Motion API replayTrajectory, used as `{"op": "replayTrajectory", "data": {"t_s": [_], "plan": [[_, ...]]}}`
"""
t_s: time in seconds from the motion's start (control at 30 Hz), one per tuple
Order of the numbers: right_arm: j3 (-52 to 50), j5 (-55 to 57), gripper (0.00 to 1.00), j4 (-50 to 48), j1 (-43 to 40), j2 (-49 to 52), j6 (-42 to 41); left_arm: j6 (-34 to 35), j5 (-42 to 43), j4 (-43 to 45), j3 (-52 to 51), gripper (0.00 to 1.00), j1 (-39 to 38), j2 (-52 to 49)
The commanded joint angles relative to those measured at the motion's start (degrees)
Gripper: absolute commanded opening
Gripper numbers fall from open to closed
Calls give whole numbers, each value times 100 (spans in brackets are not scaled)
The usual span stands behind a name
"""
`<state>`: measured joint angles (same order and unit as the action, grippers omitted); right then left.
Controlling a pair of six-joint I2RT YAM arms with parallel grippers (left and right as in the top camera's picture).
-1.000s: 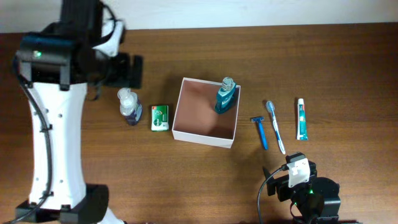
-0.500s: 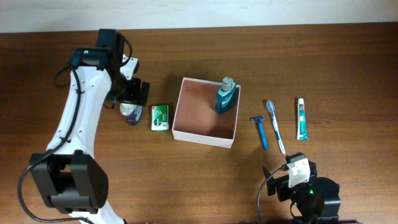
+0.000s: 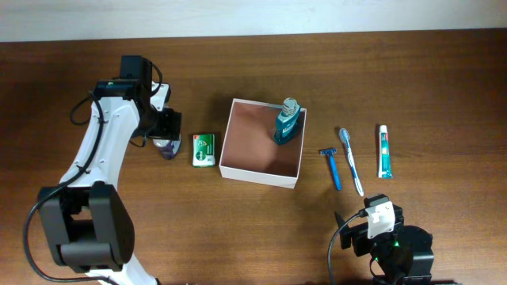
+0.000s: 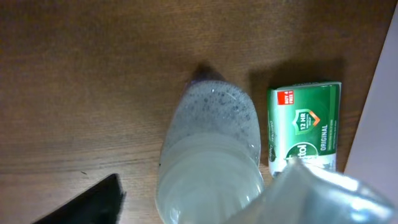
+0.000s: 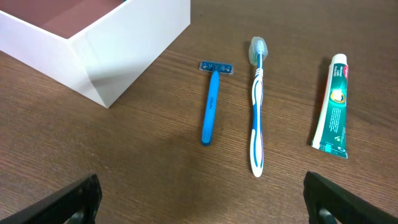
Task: Pack container
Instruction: 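Move the left gripper to the white pump bottle and grasp it, then place the pump bottle in the box beside the mouthwash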
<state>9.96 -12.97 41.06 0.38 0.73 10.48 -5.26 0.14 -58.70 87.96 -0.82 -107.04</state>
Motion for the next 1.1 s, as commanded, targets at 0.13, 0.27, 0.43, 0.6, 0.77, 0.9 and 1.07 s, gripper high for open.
{"op": "replayTrajectory", "data": {"t_s": [0.13, 0.27, 0.43, 0.6, 0.77, 0.9, 1.07], "plan": [[-33, 9, 99, -15, -42, -52, -44, -22, 212, 168, -20, 68, 9, 9], [-33, 9, 99, -15, -42, -52, -44, -31, 264, 184, -20, 58, 9, -52], [-33, 9, 99, -15, -39, -52, -44, -70, 264, 87, 7, 40, 11, -15], [-33, 9, 99, -15, -39, -52, -44, -66, 267, -415, 361, 27, 9, 275], [-33, 9, 99, -17, -39, -52, -44, -61, 286, -1261, 1180, 22, -146, 691], [-33, 9, 99, -15, -42, -52, -44, 114, 374, -2004, 2100, 20, -616, 1062], [-33, 9, 99, -17, -42, -52, -44, 452, 369, -2059, 2647, 20, -1534, 1405]]}}
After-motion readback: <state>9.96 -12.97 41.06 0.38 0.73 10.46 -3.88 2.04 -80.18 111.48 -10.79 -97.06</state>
